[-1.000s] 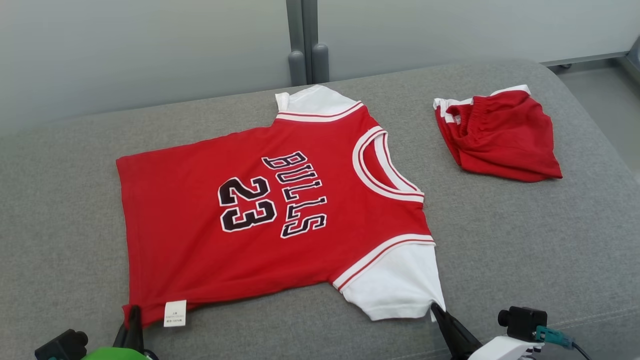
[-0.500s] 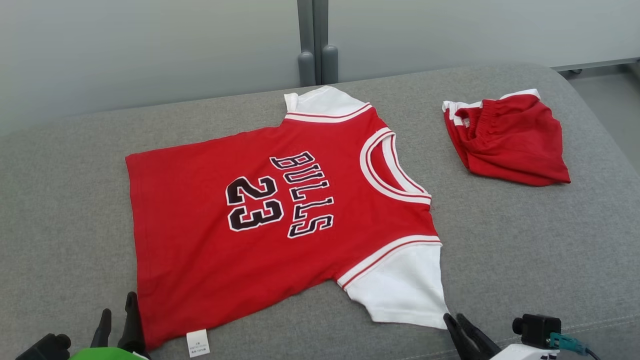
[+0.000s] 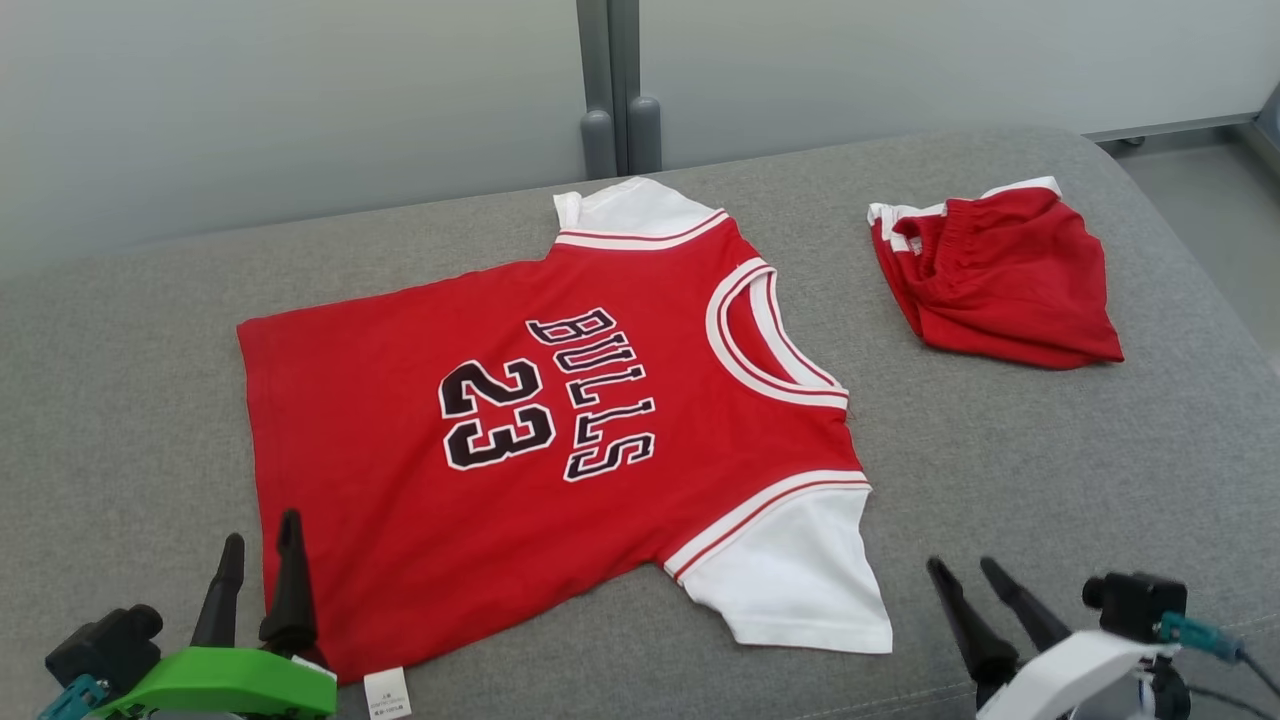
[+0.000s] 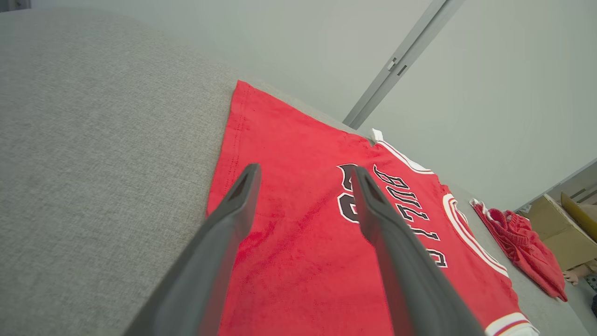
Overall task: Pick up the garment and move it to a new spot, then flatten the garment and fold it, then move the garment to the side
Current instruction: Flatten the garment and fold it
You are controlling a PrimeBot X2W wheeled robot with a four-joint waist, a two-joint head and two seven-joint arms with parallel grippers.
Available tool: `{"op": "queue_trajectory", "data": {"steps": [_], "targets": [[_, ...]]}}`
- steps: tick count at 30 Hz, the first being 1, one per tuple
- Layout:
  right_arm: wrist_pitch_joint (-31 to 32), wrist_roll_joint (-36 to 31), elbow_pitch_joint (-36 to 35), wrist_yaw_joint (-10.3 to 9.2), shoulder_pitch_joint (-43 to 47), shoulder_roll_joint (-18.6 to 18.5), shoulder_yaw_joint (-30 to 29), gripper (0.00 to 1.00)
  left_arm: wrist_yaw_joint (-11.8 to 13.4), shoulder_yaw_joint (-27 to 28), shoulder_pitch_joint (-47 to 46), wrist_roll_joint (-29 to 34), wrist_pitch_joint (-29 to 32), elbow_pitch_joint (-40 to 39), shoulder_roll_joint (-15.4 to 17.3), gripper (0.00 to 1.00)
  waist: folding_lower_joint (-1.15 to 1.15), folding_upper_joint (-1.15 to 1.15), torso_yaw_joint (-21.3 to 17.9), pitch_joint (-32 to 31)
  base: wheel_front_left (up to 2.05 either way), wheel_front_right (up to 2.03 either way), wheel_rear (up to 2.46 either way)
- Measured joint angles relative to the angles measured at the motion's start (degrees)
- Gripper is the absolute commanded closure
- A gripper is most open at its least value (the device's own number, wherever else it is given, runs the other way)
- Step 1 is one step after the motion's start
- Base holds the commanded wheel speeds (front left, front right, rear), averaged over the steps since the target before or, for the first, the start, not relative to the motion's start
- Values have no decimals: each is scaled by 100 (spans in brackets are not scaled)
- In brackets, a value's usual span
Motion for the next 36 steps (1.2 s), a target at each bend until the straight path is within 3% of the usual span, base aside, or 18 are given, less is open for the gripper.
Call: {"op": "queue_trajectory", "data": {"steps": [6, 12, 24, 36], "targets": [[-7, -477, -608, -22, -642, -103, -393, 0, 0, -214, -17, 358, 0, -438, -63, 0, 0, 0, -42, -37, 0, 0, 0], [-26, -875, -1018, -214, -871, -87, -681, 0, 12, -457, -21, 770, 0, -656, -77, 0, 0, 0, 4, -108, 0, 0, 0], [-34, -1655, -1511, -677, -967, 201, -817, 0, 509, -498, 166, 1447, 0, -1141, -85, 0, 0, 0, 282, -244, 0, 0, 0], [-34, -2247, -1579, -1067, -644, 456, -706, 0, 816, -461, 693, 1814, 0, -1448, -86, 0, 0, 0, 362, -304, 0, 0, 0]]}}
